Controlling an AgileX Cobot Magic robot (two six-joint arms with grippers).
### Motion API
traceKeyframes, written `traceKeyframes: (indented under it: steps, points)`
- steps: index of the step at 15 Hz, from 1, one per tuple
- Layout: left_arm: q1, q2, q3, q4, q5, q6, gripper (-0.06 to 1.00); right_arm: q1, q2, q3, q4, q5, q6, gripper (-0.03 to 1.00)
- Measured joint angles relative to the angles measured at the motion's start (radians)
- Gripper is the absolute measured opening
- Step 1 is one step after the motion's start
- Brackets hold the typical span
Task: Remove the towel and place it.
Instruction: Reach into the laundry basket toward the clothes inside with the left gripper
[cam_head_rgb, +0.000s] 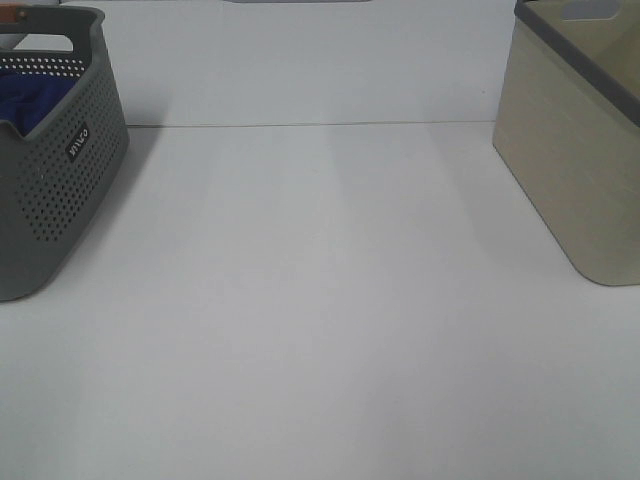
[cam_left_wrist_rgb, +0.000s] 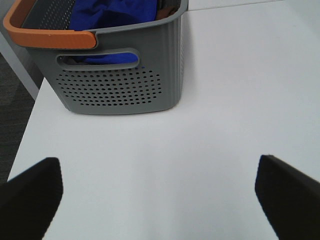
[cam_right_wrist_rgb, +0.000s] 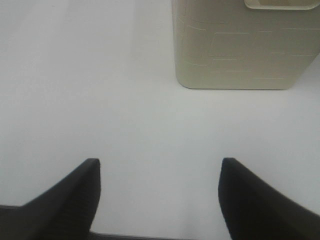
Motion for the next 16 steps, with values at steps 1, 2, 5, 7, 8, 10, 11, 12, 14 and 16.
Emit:
traceKeyframes:
  steps: [1, 2, 5, 7, 8, 10, 11, 12, 14, 16]
  points:
    - [0.0, 0.0, 0.0, 0.0, 0.0, 0.0, 0.99, 0.0, 0.0, 0.0, 0.0, 0.0, 0.0, 0.67]
    - [0.0, 0.0, 0.0, 0.0, 0.0, 0.0, 0.99, 0.0, 0.0, 0.0, 0.0, 0.0, 0.0, 0.67]
    - [0.0, 0.0, 0.0, 0.001, 0.0, 0.0, 0.99, 0.0, 0.0, 0.0, 0.0, 0.0, 0.001, 0.67]
    - [0.0, 0.0, 0.0, 0.001, 0.0, 0.0, 0.99, 0.0, 0.0, 0.0, 0.0, 0.0, 0.001, 0.67]
    - [0.0, 0.0, 0.0, 0.001, 0.0, 0.0, 0.99, 0.0, 0.0, 0.0, 0.002, 0.0, 0.001, 0.67]
    - [0.0, 0.0, 0.0, 0.001, 0.0, 0.0, 0.99, 0.0, 0.0, 0.0, 0.004, 0.0, 0.001, 0.67]
    - [0.0, 0.0, 0.0, 0.001, 0.0, 0.0, 0.99, 0.0, 0.0, 0.0, 0.005, 0.0, 0.001, 0.67]
    - [0.0, 0.0, 0.0, 0.001, 0.0, 0.0, 0.99, 0.0, 0.0, 0.0, 0.008, 0.005, 0.001, 0.67]
    - [0.0, 0.0, 0.0, 0.002, 0.0, 0.0, 0.99, 0.0, 0.0, 0.008, 0.008, 0.012, 0.001, 0.67]
    - [0.0, 0.0, 0.0, 0.002, 0.0, 0.0, 0.99, 0.0, 0.0, 0.012, 0.008, 0.012, 0.001, 0.67]
